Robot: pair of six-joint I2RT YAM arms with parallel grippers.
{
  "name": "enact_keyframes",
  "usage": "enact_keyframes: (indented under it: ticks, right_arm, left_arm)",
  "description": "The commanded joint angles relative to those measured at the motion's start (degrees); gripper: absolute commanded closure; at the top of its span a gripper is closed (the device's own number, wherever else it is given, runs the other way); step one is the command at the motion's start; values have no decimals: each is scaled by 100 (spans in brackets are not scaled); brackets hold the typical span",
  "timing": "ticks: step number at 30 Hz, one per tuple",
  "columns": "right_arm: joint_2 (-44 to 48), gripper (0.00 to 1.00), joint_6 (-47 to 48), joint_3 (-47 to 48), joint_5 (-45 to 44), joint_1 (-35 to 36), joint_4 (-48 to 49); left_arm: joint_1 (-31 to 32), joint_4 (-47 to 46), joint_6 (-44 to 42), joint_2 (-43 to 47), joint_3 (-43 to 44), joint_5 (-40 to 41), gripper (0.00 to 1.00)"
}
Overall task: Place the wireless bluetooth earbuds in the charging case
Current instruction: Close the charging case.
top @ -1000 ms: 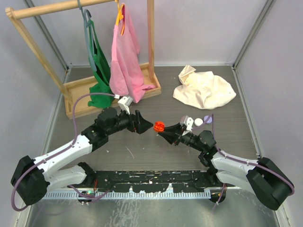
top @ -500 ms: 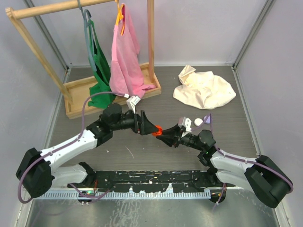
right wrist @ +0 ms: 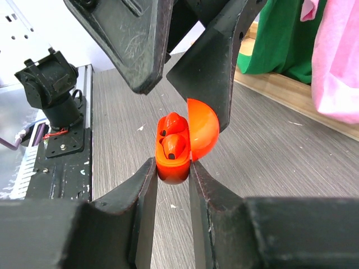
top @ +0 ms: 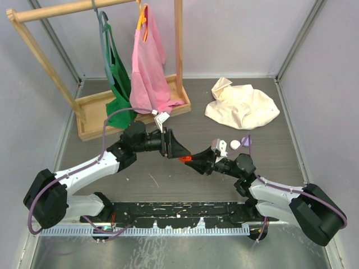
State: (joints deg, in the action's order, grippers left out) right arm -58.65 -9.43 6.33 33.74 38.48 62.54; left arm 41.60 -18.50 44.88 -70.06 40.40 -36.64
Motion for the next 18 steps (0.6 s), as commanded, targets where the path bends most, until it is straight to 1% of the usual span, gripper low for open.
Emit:
enact_keyframes:
  ticks: [1, 7, 12, 14, 16, 18]
  right_arm:
    - [-15, 100, -49, 257, 104, -16, 381]
    - [-44, 99, -46, 271, 133, -23, 361]
    - [-55, 99, -36, 281, 89, -16, 327]
    - [-58, 99, -33, 284, 47, -18, 295]
    - [-82, 99, -40, 319, -7, -16, 180]
    - [-114, 99, -96, 357, -95, -18, 112]
  left_arm:
    - [-15, -882, 246, 56, 34, -424, 34]
    - [-19, -966, 275, 130, 46, -699, 39]
    - [-20, -845, 208, 249, 45, -797, 40]
    - [-17, -497, 6, 385, 54, -615, 39]
    - [-16, 2, -262, 577, 84, -300, 36]
    - [-19, 784, -624, 813, 170, 194, 32]
